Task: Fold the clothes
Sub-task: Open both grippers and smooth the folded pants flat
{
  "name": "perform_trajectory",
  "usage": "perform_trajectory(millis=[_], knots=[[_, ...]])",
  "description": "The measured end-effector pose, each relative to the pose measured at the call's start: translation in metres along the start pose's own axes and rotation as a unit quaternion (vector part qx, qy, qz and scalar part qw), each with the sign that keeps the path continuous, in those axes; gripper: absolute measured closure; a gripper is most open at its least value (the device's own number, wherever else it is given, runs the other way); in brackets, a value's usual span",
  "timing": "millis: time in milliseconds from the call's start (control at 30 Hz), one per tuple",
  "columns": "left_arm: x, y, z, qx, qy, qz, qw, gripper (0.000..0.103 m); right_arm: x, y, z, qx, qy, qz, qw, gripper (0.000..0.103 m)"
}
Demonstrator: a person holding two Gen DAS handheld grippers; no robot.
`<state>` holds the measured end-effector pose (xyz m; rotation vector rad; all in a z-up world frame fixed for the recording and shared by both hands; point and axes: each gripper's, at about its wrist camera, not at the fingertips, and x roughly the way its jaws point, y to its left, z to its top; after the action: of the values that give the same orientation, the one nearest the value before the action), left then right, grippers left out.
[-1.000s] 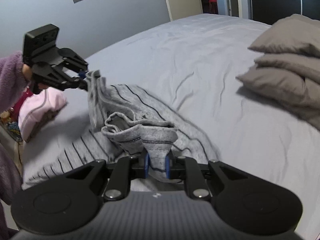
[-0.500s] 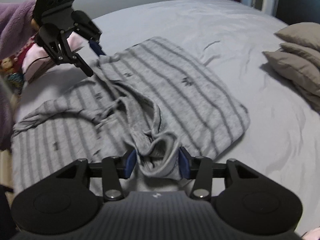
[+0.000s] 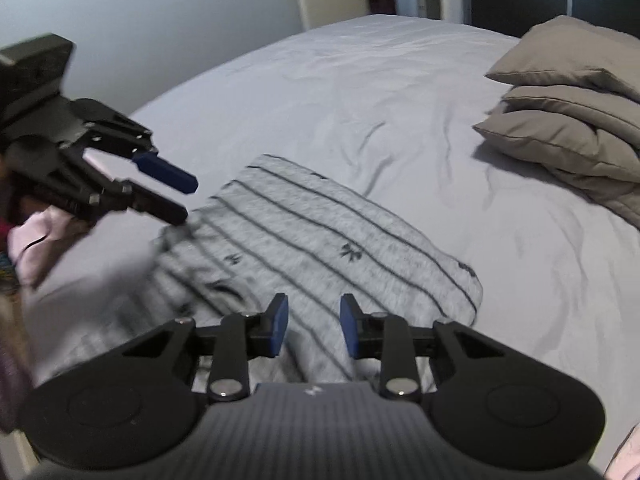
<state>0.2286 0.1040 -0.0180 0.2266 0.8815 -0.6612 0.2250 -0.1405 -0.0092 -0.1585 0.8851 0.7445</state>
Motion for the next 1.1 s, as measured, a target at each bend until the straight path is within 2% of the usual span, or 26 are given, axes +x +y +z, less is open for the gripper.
perform_trajectory(millis=[200,333,433,667,767,800,900,1100], knots=[[0.043,-0.012,-0.011,-0.027,0.008,-0.016,0.9995,0.075,0.028,0.011,-0.008,0.016,0.016,-0.012,1.0,0.07],[0.057,-0.027,-0.03,0.001,0.049,-0.013,0.9987,0.077,0.041,0.016,-0.025,0.008,0.044,-0.025,0.999,0.071],[0.055,-0.03,-0.044,0.003,0.048,-0.014,0.9987,0.077,0.043,0.013,-0.039,0.015,0.044,-0.022,0.999,0.071],[0.025,-0.017,-0.04,-0.02,0.021,-0.035,0.999,0.077,0.025,0.009,-0.046,0.014,0.052,-0.001,0.999,0.07],[0.013,-0.011,-0.038,-0.03,0.009,-0.044,0.9985,0.077,0.007,0.002,-0.044,0.028,0.025,0.016,0.999,0.07],[0.009,-0.009,-0.037,-0.033,0.005,-0.047,0.9983,0.077,0.001,-0.003,-0.042,0.042,0.01,0.01,0.999,0.07],[0.018,0.0,-0.034,-0.043,0.001,-0.025,0.9988,0.077,-0.009,-0.023,-0.036,0.083,-0.029,-0.034,0.996,0.07],[0.038,0.019,-0.026,-0.061,-0.009,0.02,0.9979,0.077,0.01,-0.045,-0.02,0.117,-0.051,-0.101,0.987,0.071]])
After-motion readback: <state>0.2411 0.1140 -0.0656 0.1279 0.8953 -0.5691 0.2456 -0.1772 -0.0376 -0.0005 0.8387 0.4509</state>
